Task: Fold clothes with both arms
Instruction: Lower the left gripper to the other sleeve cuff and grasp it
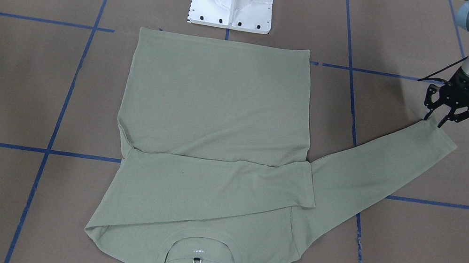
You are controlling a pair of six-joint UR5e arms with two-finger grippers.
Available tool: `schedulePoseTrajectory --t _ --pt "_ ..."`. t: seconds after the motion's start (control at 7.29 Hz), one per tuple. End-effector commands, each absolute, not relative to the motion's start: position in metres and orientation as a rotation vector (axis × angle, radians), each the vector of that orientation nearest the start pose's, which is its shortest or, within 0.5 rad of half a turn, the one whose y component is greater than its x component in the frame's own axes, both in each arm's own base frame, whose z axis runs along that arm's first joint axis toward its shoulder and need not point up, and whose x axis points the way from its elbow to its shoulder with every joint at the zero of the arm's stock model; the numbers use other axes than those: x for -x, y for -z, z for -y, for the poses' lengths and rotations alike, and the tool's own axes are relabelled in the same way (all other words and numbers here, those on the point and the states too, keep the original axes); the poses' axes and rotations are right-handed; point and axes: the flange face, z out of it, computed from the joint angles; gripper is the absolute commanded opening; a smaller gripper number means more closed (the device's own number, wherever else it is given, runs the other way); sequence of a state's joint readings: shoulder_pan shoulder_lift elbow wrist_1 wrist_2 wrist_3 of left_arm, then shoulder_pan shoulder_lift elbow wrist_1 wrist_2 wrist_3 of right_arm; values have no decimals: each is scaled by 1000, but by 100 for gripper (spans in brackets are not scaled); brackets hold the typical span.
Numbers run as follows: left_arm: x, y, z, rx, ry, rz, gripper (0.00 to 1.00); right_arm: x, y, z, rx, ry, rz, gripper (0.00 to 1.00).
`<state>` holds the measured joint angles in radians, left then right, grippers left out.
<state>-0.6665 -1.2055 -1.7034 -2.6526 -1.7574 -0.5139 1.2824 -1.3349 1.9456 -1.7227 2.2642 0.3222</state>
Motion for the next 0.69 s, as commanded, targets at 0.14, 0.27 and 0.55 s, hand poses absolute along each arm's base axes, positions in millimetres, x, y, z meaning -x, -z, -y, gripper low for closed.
schedulePoseTrajectory --t 0.14,0.27,0.55 --pt "-219 -638 319 -539 -444 -694 0 88 -376 541 -213 127 781 100" --pt "-220 -636 320 -541 -443 -698 0 88 -375 541 -215 127 781 100" --pt "-227 -624 326 -556 -445 -721 0 88 -377 542 -213 125 778 100"
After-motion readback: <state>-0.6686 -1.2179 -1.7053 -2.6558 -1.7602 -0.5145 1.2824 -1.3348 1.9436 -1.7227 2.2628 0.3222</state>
